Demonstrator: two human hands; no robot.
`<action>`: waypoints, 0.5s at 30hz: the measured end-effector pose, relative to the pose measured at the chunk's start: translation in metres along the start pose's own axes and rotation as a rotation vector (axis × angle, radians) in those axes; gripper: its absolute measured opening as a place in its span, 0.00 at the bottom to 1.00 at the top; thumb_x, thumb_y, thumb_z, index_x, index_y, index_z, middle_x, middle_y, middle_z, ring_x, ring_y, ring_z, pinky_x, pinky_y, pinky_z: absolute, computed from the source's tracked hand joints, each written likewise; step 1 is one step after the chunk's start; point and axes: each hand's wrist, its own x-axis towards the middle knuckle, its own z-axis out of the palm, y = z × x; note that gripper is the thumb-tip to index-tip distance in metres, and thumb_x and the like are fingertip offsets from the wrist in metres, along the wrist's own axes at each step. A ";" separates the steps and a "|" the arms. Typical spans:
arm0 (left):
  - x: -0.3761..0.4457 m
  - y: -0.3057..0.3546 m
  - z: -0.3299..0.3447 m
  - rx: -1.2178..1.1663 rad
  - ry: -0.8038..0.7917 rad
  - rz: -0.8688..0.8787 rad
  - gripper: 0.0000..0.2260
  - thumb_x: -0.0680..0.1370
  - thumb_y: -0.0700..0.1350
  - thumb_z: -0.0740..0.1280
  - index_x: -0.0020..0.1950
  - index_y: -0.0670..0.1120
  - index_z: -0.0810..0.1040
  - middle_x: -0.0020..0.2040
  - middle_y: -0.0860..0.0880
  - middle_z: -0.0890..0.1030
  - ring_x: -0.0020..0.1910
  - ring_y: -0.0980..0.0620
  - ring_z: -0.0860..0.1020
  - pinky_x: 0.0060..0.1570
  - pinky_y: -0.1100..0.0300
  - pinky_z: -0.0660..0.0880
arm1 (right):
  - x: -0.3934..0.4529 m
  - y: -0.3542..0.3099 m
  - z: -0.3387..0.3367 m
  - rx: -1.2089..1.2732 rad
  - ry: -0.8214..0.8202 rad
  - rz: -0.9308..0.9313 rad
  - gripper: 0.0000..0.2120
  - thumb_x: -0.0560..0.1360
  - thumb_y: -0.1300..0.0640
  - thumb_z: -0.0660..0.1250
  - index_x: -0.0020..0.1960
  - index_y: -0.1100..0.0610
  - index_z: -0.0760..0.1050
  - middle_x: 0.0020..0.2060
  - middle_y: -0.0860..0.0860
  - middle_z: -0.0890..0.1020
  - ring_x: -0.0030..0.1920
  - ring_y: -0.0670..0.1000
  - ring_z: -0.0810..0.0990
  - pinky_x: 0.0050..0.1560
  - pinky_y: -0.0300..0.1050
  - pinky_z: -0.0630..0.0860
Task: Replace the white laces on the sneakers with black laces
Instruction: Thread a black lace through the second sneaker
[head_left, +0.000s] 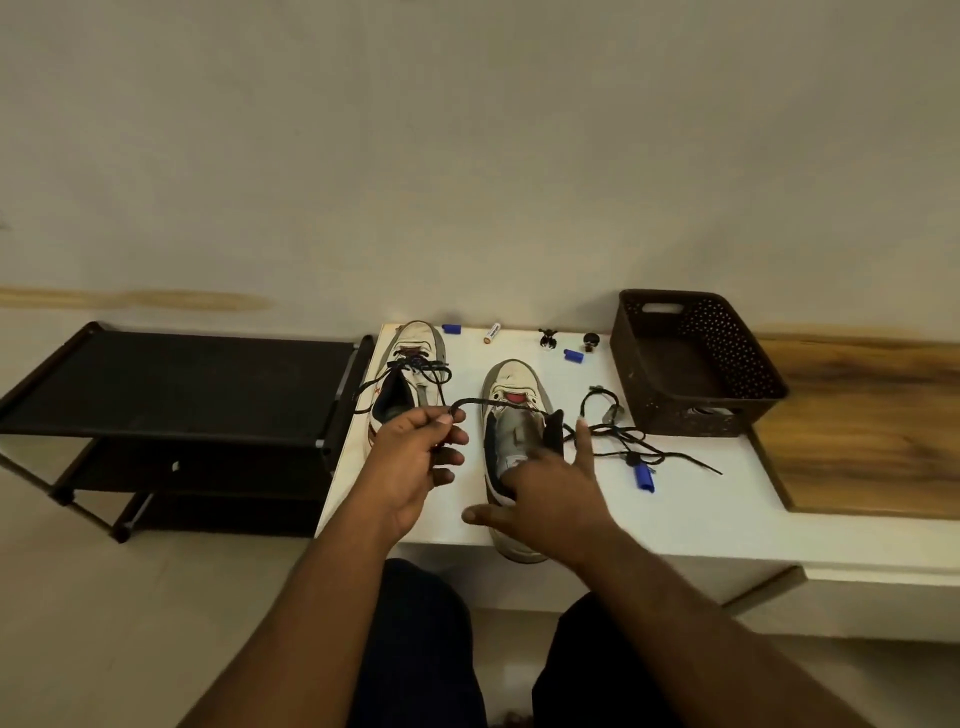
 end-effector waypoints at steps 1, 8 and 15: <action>-0.001 0.000 0.002 -0.034 -0.004 0.013 0.09 0.82 0.38 0.60 0.54 0.42 0.79 0.40 0.45 0.80 0.34 0.52 0.76 0.34 0.60 0.72 | -0.006 -0.001 0.005 0.009 -0.003 0.008 0.28 0.75 0.30 0.53 0.59 0.48 0.76 0.60 0.49 0.79 0.68 0.50 0.71 0.69 0.57 0.24; 0.000 -0.011 0.009 -0.183 0.023 0.167 0.07 0.79 0.33 0.63 0.53 0.41 0.78 0.45 0.43 0.84 0.45 0.48 0.83 0.48 0.55 0.80 | -0.030 -0.010 -0.001 0.058 -0.096 0.016 0.27 0.75 0.30 0.52 0.48 0.51 0.78 0.40 0.47 0.80 0.54 0.49 0.79 0.71 0.53 0.30; 0.035 -0.008 0.028 0.006 0.211 0.276 0.06 0.74 0.35 0.71 0.49 0.43 0.80 0.44 0.49 0.85 0.39 0.63 0.81 0.35 0.69 0.75 | 0.019 0.019 -0.047 0.293 0.031 0.050 0.11 0.79 0.48 0.62 0.54 0.50 0.81 0.48 0.47 0.83 0.51 0.48 0.79 0.65 0.49 0.67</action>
